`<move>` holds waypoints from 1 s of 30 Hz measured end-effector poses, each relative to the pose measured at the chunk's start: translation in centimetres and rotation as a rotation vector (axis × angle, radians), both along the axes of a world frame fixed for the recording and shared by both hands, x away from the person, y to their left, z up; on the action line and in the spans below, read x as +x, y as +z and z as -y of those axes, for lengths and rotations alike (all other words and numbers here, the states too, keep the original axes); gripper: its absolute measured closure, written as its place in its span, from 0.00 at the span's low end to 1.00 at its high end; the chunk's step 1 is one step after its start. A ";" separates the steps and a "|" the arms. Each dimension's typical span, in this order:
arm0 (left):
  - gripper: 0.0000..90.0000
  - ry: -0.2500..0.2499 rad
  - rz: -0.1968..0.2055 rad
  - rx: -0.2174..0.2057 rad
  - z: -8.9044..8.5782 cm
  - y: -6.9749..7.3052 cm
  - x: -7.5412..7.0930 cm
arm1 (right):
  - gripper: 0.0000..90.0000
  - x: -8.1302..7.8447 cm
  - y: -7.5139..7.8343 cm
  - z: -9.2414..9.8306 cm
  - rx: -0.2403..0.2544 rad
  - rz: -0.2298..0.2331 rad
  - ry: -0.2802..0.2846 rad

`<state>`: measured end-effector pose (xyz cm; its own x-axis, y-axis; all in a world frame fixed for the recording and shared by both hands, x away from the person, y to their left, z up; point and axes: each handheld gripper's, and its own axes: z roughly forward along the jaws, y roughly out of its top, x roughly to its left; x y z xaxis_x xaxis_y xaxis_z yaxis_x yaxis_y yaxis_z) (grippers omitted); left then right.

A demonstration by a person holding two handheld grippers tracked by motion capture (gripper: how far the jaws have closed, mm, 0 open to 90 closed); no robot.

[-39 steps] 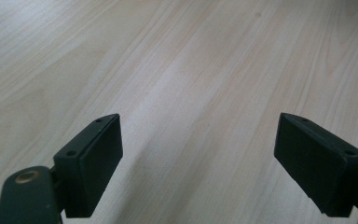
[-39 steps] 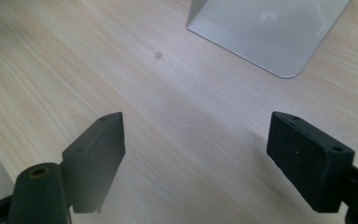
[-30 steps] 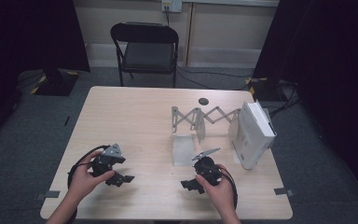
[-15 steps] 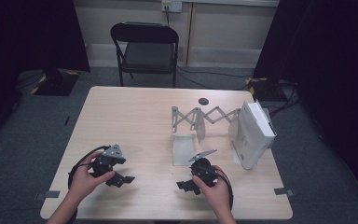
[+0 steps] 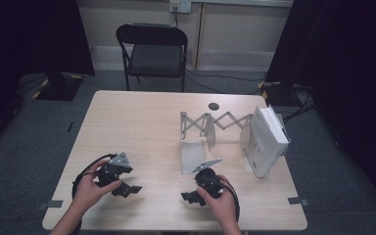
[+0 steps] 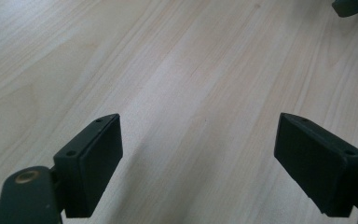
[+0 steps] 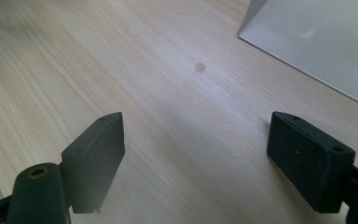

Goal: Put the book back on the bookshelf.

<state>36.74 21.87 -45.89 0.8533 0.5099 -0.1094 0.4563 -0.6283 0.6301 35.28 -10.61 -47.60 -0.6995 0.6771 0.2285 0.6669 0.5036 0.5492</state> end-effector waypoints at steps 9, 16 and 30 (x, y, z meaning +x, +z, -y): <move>0.17 -0.001 -0.003 0.004 0.1 -0.2 -0.1 | 0.17 -0.5 -0.3 -0.6 -0.010 0.057 0.021; 0.17 -0.002 -0.011 0.010 0.1 -0.4 -0.1 | 0.16 -1.2 -0.9 -0.7 0.004 0.133 0.024; 0.17 -0.008 -0.025 0.021 0.3 -0.7 -0.2 | 0.15 -2.1 -1.9 -1.5 -0.018 0.264 0.033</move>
